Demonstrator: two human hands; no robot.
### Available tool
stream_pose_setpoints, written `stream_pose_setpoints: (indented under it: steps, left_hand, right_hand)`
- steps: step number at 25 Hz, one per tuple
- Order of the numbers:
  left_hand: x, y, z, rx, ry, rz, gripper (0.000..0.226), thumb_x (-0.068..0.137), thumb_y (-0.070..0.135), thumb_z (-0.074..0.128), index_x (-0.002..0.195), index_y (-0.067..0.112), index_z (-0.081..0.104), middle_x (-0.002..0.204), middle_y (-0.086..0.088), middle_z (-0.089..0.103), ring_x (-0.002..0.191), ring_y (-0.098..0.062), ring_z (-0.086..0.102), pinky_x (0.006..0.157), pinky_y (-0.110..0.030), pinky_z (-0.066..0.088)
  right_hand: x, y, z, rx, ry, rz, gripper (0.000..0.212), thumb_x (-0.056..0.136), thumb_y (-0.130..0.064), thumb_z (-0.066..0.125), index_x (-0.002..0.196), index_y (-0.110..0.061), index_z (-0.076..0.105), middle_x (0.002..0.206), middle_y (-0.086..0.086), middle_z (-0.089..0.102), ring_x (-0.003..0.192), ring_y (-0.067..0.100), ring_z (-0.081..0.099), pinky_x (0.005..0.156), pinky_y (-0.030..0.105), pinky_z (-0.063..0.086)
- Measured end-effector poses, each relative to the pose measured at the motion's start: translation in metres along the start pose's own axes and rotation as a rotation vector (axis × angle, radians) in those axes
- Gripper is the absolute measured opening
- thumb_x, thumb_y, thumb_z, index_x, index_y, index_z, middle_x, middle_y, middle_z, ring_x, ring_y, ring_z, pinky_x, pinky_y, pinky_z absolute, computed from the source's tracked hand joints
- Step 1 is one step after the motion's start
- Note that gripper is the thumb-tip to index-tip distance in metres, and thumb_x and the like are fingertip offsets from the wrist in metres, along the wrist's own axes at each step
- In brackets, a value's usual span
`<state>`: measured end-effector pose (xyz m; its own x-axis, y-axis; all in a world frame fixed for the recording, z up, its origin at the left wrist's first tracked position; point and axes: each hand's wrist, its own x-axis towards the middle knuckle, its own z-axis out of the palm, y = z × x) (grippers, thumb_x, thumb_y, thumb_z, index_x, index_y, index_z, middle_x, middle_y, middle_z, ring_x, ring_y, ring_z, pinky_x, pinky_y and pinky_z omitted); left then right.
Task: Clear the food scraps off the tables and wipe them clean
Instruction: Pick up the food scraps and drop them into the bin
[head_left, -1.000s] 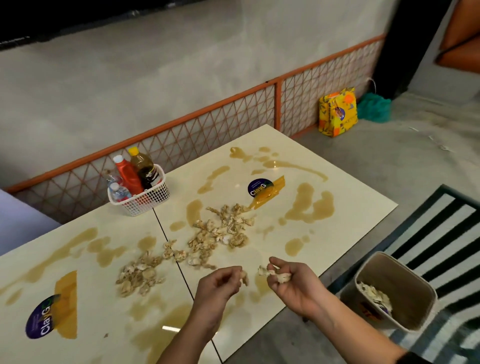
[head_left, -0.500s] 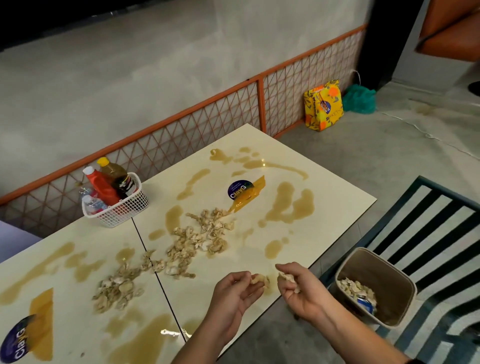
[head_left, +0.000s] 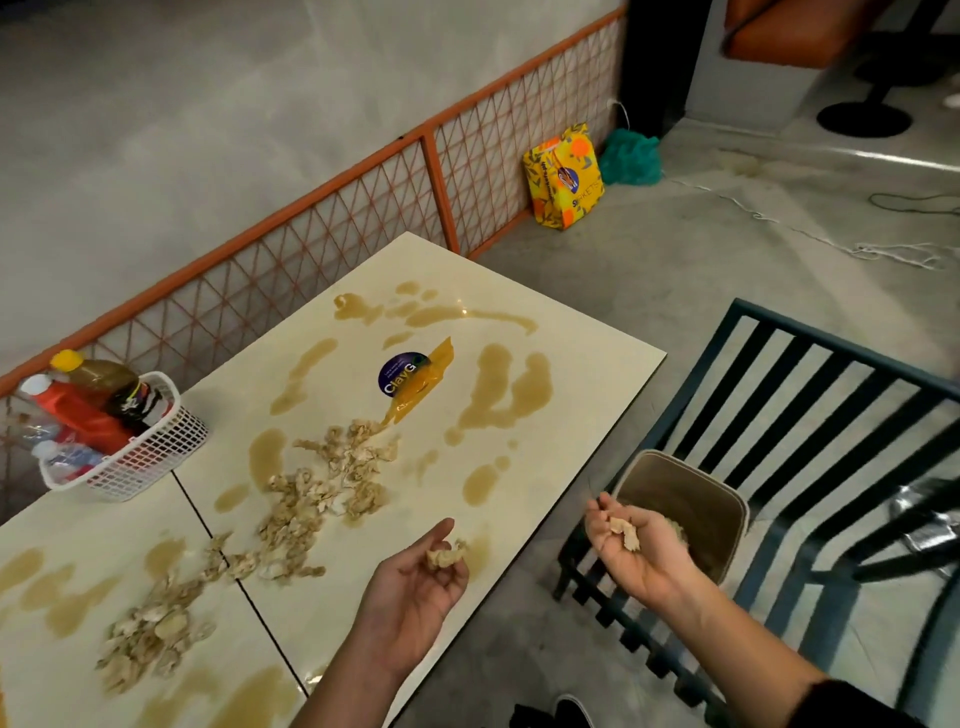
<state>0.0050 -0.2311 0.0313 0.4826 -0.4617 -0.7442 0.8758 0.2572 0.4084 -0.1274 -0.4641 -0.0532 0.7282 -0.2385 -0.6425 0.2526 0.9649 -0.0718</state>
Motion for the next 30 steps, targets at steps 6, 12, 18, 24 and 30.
stream_pose_setpoints:
  steps: [6,12,18,24,30]
  left_hand:
    - [0.006,-0.004,0.001,0.053,0.005,-0.009,0.032,0.093,0.002,0.048,0.122,-0.004,0.06,0.072,-0.005,0.054,0.057,-0.015,0.057,0.063,-0.027,0.059]
    - [0.002,-0.006,-0.001,0.059,0.032,-0.021,0.035,0.086,0.002,0.052,0.119,-0.003,0.061,0.066,-0.004,0.053,0.053,-0.015,0.058,0.061,-0.028,0.059]
    - [0.003,-0.008,-0.007,0.083,0.075,-0.019,0.024,0.075,0.002,0.062,0.093,-0.004,0.077,0.069,-0.005,0.055,0.055,-0.015,0.059,0.063,-0.029,0.059]
    - [0.006,-0.012,-0.003,0.118,0.11,-0.01,0.021,0.086,0.007,0.061,0.103,-0.001,0.071,0.074,-0.005,0.059,0.057,-0.013,0.06,0.054,-0.02,0.054]
    - [0.011,-0.021,0.01,0.127,0.09,-0.055,0.025,0.082,0.008,0.065,0.104,-0.001,0.07,0.086,-0.009,0.063,0.075,-0.014,0.054,0.051,-0.02,0.051]
  right_hand:
    - [0.015,-0.074,-0.047,-0.208,0.322,-0.148,0.023,0.107,-0.008,0.04,0.119,0.001,0.057,0.114,0.017,0.068,0.056,0.006,0.058,0.042,0.014,0.047]
    - [0.035,-0.116,-0.076,-0.53,0.501,-0.217,0.032,0.109,-0.018,0.031,0.087,-0.011,0.053,0.051,-0.003,0.037,0.035,0.008,0.024,0.034,0.02,0.018]
    - [0.073,-0.12,-0.083,-0.72,0.568,-0.181,0.034,0.106,-0.024,0.041,0.08,-0.011,0.059,0.066,0.002,0.045,0.053,0.014,0.035,0.051,0.028,0.029]
    - [0.096,-0.125,-0.108,-0.938,0.554,-0.048,0.063,0.104,-0.056,0.03,0.152,-0.016,0.037,0.149,0.006,0.044,0.14,0.036,0.041,0.113,0.055,0.034]
    - [0.055,-0.089,-0.082,-0.943,0.713,-0.305,0.044,0.108,-0.037,0.033,0.141,-0.01,0.046,0.136,0.015,0.056,0.118,0.032,0.056,0.104,0.049,0.044]
